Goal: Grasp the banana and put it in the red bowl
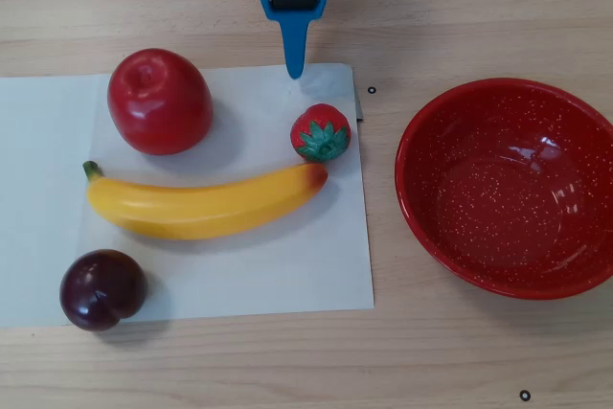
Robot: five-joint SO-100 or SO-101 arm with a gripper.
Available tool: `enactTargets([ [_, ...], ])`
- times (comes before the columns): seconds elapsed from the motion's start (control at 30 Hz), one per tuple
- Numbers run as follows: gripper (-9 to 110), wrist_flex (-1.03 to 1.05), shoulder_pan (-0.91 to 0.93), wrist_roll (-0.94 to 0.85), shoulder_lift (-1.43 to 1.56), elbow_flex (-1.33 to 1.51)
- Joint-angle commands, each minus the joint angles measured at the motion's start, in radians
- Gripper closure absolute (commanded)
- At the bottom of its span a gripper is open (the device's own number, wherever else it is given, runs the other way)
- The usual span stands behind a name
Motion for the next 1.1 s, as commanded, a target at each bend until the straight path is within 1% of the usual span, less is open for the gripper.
enactTargets([
  [0.0, 101, 0.052, -0.04, 0.021, -0.072, -0.206],
  [0.5, 101, 0.373, -0.14, 0.064, -0.6, -0.884],
  [0.73, 101, 0.459, -0.167, 0.095, -0.815, -1.131],
  [1.03, 101, 0.511, -0.209, 0.167, -1.025, -1.347],
  [1.07, 100, 0.512, -0.213, 0.173, -1.045, -1.365],
])
